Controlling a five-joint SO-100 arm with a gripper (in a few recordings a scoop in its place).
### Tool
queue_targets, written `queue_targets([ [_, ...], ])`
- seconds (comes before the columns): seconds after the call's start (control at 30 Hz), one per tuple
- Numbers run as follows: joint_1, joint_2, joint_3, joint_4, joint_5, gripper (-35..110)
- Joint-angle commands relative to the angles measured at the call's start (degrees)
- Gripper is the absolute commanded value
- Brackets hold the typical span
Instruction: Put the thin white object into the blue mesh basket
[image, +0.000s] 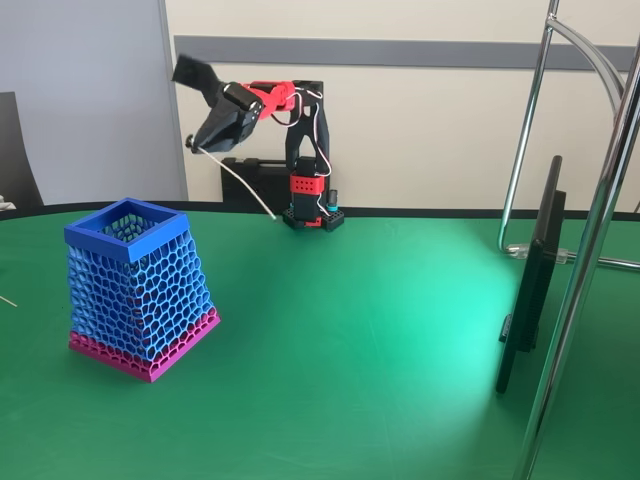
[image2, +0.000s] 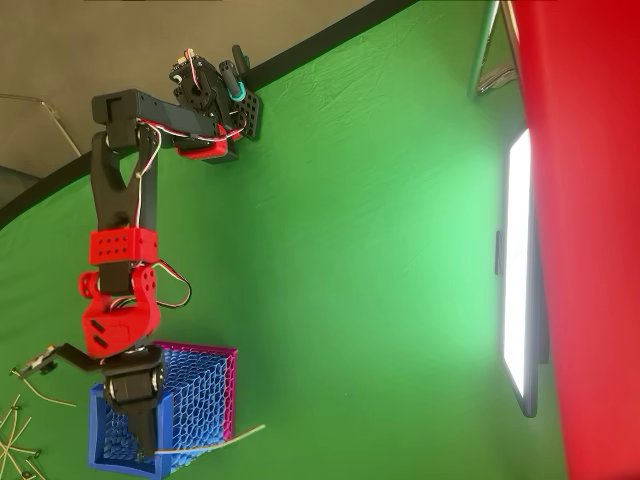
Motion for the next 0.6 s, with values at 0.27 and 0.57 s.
queue_targets([
  [0.27,7.4,6.9,0.9,-6.9,-22.7,0],
  [0.57,12.1,2.2,2.0,-20.3,-37.9,0],
])
